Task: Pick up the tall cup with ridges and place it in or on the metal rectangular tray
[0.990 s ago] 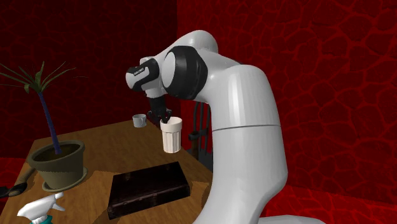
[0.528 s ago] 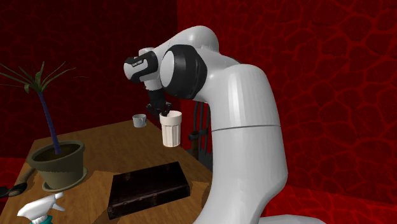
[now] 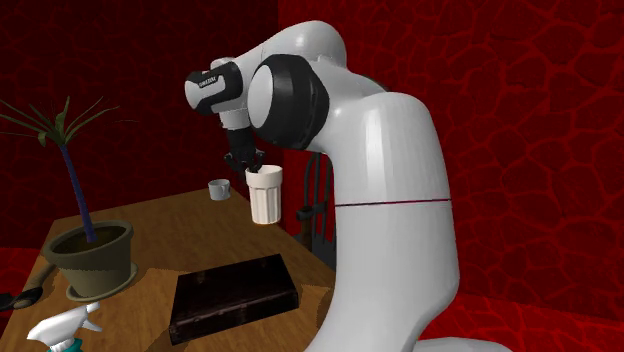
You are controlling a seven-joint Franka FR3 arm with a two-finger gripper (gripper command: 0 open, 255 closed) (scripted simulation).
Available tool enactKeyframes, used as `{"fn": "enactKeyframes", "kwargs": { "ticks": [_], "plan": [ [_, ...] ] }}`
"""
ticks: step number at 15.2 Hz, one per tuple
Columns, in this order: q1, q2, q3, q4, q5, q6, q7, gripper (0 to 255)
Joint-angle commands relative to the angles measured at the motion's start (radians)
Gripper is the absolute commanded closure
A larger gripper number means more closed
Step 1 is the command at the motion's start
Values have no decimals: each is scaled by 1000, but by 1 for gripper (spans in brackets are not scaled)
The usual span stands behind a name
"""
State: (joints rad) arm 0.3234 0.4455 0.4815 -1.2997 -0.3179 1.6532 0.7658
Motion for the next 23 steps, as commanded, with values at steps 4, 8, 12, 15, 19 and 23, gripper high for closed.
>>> {"fn": "enactKeyframes", "kwargs": {
  "ticks": [4,8,12,15,19,23],
  "plan": [
    [-21,-178,38,-216,70,45,46,255],
    [-21,-307,65,-344,131,56,75,255],
    [-9,-426,88,-444,195,52,102,255],
    [7,-509,103,-504,243,39,123,255],
    [14,-533,108,-560,257,75,133,255],
    [15,-530,109,-611,255,128,138,255]
  ]
}}
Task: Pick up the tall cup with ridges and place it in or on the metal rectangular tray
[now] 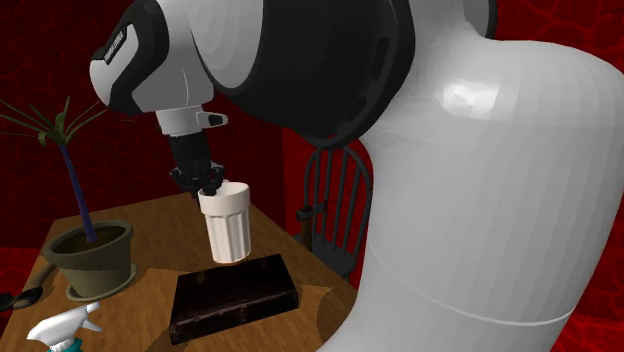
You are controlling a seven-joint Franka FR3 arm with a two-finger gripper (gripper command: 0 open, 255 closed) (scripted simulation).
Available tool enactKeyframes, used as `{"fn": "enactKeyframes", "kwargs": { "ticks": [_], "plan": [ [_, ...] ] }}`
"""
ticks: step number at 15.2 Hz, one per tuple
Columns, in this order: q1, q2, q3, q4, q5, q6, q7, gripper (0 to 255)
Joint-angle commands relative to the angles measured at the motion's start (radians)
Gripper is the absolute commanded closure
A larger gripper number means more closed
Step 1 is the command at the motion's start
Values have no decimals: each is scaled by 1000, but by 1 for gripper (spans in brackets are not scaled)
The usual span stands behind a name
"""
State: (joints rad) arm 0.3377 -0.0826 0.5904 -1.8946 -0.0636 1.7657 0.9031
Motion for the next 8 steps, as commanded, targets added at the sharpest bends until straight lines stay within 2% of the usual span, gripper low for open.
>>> {"fn": "enactKeyframes", "kwargs": {
  "ticks": [1,8],
  "plan": [
    [0,-1,0,-28,0,28,3,255],
    [2,15,4,-107,-11,120,18,255]
  ]
}}
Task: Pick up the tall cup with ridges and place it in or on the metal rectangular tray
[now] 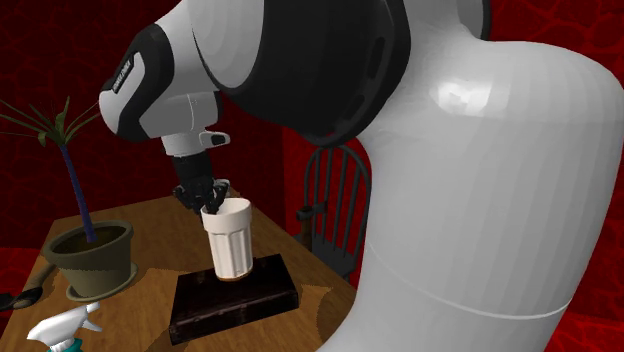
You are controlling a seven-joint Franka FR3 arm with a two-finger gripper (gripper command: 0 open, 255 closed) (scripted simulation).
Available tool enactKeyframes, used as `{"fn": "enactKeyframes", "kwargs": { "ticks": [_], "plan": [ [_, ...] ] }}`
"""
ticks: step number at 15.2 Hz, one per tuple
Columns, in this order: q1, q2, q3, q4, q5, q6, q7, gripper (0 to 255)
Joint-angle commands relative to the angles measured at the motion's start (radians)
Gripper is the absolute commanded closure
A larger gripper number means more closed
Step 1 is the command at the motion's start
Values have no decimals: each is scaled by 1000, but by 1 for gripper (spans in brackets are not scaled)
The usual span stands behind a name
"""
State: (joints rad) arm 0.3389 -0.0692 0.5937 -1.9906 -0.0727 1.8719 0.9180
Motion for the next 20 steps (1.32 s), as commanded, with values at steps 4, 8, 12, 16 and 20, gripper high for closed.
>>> {"fn": "enactKeyframes", "kwargs": {
  "ticks": [4,8,12,16,20],
  "plan": [
    [1,17,4,-51,-11,65,15,255],
    [2,36,6,-88,-25,117,28,255],
    [2,40,7,-95,-28,127,31,255],
    [2,40,7,-95,-28,127,31,255],
    [2,41,6,-94,-28,127,31,0]
  ]
}}
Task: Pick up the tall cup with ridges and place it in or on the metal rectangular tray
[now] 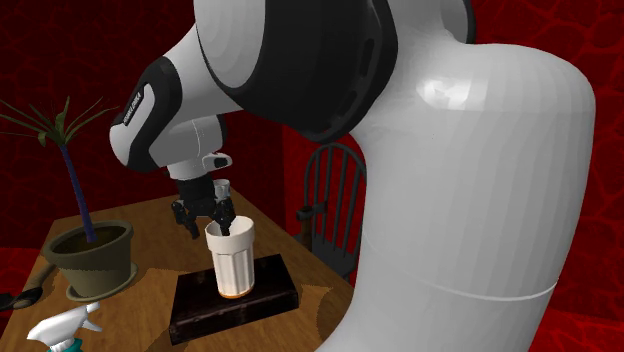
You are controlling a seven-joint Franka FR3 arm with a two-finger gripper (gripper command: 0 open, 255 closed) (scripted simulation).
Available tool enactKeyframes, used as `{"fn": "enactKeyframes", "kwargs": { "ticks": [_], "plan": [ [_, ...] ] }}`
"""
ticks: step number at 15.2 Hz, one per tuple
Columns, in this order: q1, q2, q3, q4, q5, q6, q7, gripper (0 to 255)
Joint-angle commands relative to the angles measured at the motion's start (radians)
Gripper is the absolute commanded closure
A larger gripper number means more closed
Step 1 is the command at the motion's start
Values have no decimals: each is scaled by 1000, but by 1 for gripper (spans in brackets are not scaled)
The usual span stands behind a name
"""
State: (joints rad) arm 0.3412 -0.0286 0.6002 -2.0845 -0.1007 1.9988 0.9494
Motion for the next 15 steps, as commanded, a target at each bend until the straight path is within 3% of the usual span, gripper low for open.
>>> {"fn": "enactKeyframes", "kwargs": {
  "ticks": [1,3,7,15],
  "plan": [
    [0,0,0,0,0,0,0,0],
    [0,0,0,-1,0,0,0,0],
    [3,-29,1,100,22,-124,-15,0],
    [3,-29,1,100,22,-124,-15,0]
  ]
}}
